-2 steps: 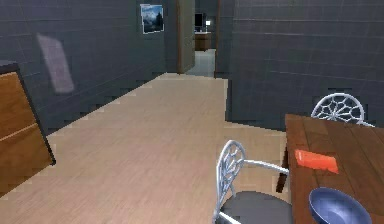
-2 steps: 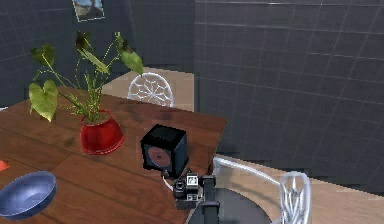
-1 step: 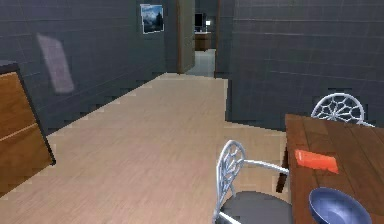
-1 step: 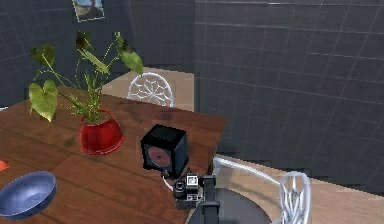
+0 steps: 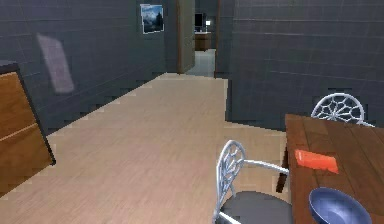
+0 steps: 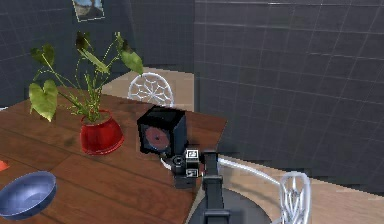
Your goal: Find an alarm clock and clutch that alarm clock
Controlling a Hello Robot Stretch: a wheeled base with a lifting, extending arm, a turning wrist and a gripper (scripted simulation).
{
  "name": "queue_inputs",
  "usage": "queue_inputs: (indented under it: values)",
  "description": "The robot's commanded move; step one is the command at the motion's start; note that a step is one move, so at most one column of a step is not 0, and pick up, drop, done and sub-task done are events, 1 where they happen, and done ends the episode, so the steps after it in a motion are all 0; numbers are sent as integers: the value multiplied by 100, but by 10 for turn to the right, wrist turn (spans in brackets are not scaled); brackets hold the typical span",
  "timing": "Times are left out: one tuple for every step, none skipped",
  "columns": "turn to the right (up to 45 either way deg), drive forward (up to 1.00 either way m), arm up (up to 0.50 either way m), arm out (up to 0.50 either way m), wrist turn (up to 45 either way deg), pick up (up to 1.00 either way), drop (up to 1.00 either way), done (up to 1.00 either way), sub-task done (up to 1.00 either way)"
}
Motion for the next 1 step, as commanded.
queue_inputs:
  values:
    - [0, 0, 0, 0, 0, 0, 0, 100, 0]
